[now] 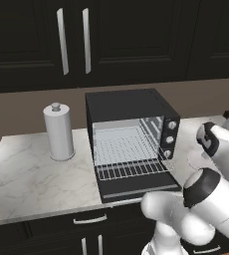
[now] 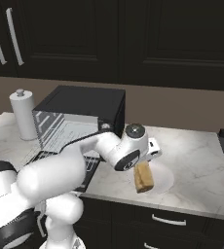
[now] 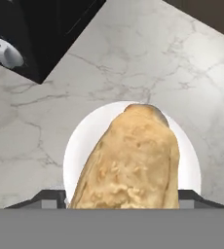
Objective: Pull the toaster oven rack outwards. Pick up the baguette from the plate and place it on the toaster oven rack. Close the toaster oven door fully and set the temperature to the lowest setting.
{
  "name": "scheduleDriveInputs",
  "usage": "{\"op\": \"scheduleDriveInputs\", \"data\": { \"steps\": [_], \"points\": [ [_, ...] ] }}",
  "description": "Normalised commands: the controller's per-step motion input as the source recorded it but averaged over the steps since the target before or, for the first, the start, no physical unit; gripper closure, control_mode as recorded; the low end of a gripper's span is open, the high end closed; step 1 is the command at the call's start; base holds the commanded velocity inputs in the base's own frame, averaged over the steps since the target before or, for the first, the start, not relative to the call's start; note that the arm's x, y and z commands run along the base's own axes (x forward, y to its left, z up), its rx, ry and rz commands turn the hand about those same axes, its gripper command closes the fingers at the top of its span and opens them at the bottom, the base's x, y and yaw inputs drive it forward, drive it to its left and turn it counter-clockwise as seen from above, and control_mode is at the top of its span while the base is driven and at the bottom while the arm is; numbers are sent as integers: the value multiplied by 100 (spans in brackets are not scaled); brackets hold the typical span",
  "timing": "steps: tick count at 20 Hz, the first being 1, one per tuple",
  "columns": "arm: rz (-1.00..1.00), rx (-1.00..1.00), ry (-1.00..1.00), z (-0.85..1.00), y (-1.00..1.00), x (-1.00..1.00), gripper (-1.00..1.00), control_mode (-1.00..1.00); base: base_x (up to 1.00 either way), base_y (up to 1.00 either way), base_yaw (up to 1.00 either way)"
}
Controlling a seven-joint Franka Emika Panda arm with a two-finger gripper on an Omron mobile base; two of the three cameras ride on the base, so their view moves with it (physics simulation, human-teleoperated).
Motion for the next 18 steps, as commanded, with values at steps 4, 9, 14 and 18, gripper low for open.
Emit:
{"op": "scheduleDriveInputs", "data": {
  "steps": [4,9,14,18],
  "points": [
    [8,-14,3,100,73,-14,100,-100,0,0,0],
    [21,-10,15,100,89,0,100,-100,0,0,0],
    [25,-5,18,90,88,0,100,-100,0,0,0],
    [28,0,10,30,93,0,100,-100,0,0,0]
  ]
}}
